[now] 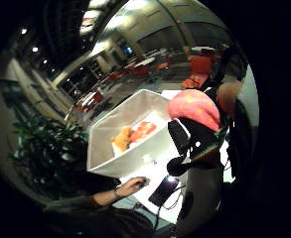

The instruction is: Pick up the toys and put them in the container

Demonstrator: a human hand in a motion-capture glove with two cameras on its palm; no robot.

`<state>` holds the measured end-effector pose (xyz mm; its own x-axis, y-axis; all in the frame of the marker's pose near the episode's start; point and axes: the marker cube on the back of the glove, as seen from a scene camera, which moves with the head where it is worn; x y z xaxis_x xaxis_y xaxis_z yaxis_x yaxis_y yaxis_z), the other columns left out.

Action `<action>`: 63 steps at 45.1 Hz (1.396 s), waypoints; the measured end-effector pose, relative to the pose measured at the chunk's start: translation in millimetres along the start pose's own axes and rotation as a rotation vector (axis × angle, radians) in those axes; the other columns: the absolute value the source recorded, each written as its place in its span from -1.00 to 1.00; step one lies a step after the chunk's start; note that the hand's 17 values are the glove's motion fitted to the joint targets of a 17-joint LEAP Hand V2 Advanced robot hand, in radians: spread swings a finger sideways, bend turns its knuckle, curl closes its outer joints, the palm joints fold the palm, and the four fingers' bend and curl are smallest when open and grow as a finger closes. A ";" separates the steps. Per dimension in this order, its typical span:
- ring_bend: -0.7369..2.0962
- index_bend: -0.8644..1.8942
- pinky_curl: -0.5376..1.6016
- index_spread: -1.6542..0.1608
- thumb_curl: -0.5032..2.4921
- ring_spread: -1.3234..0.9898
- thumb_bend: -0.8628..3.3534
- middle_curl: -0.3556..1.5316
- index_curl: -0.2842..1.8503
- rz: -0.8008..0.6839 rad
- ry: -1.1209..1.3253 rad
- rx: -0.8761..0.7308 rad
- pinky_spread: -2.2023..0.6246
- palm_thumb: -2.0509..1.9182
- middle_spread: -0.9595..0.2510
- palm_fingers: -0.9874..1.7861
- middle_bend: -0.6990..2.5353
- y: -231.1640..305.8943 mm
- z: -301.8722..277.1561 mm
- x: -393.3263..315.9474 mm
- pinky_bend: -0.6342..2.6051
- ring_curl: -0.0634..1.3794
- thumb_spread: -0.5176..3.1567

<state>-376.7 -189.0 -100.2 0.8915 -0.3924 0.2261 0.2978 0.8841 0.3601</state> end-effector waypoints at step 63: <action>0.33 -0.10 -0.01 0.39 -0.47 -0.15 -0.61 0.30 -0.40 -0.068 0.039 -0.446 0.34 0.02 0.00 -0.17 -0.12 140.3 76.7 119.1 0.10 -0.07 -0.15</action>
<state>-255.0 -131.2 46.7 0.8747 -0.4507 0.1782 0.4662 0.8830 -0.0547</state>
